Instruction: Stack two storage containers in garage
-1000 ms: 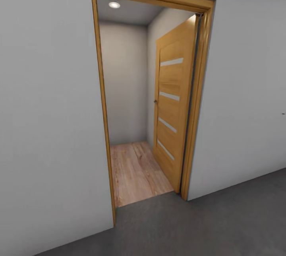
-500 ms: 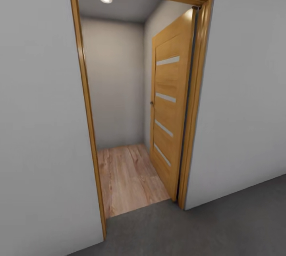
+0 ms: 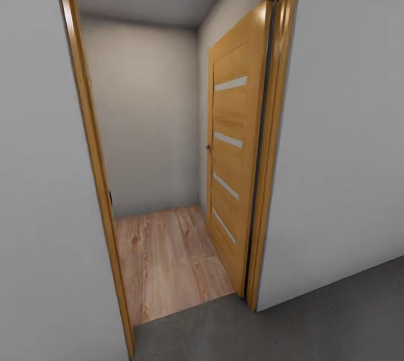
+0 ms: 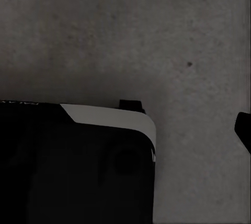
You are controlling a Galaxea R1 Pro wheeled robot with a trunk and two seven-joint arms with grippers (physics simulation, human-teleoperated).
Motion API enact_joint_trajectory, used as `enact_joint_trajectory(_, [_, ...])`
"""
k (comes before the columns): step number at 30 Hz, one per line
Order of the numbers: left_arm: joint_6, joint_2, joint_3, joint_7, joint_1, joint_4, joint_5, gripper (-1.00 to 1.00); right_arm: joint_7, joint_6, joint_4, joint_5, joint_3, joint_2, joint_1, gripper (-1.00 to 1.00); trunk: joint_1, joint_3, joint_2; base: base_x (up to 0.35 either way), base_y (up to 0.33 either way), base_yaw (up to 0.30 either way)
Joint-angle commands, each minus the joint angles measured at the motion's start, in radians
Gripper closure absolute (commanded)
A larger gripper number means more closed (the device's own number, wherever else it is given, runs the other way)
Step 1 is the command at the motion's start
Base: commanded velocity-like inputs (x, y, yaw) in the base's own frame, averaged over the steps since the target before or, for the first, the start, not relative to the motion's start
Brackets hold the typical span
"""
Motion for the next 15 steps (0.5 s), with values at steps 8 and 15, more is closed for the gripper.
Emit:
enact_joint_trajectory(8, [-0.003, 0.000, -0.009, 0.003, -0.001, 0.001, 0.008, -1.00, -0.009, -0.008, 0.003, 0.002, 0.009, -0.002, -0.001, -1.00, 0.001, -0.001, -0.001, 0.303, -0.191, 0.126])
enact_joint_trajectory(15, [-0.005, 0.000, -0.009, 0.003, -0.001, 0.001, 0.008, -1.00, -0.011, -0.008, 0.003, 0.003, 0.009, -0.003, -0.001, -1.00, 0.001, -0.001, -0.001, 0.304, -0.191, 0.261])
